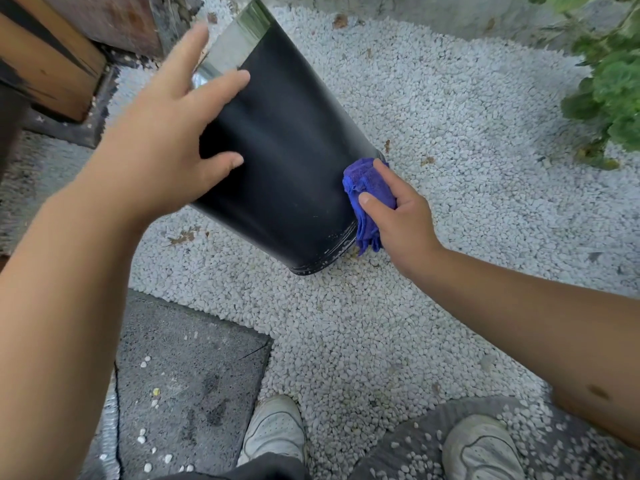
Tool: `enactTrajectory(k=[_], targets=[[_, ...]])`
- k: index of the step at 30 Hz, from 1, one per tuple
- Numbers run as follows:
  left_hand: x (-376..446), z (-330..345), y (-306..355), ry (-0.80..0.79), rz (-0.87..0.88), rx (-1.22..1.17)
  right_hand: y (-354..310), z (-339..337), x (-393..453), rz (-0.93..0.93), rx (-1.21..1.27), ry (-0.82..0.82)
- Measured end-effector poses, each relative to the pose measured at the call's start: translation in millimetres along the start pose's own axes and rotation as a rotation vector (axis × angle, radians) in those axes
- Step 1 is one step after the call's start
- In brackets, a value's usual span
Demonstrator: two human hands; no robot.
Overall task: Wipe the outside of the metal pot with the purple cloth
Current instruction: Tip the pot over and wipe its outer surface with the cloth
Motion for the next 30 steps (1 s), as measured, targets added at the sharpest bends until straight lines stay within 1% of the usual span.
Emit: enactTrajectory(k=[3,5,7,9,13,20,25,30], targets=[[-32,2,-18,-0.013,-0.139,-0.01,-2,0,4,0.003,-0.008,-0.024],[-49,3,-33,-0.052,-0.223,0.006,-3,1,8,-0.003,-0.009,-0.038],[-56,8,-39,-0.104,-0.22,0.08,-5,2,12,-0.006,0.007,-0.041],[-54,13,-38,-0.096,-0.214,0.107,-5,2,16,0.002,0.027,-0.041],[-41,16,-33,-0.052,-0.216,0.061,-5,-7,25,0.015,0.061,-0.033],[-5,4,-16,-0.057,-0.279,-0.001,-21,-22,43,0.015,0.062,-0.029],[16,-4,-6,-0.09,-0.335,0.09,-29,-25,40,-0.007,0.049,-0.033],[27,-10,-9,-0.147,-0.359,0.144,-25,-11,16,-0.036,-0.001,-0.03]])
Point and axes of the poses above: each hand's wrist, its own x-axis towards the middle knuckle, its own z-axis out of the palm, y = z × x, the point moved 4 cm from there along x, towards the middle knuckle, and after that the axes turned 1 degree about -z, right-handed, at the moved point
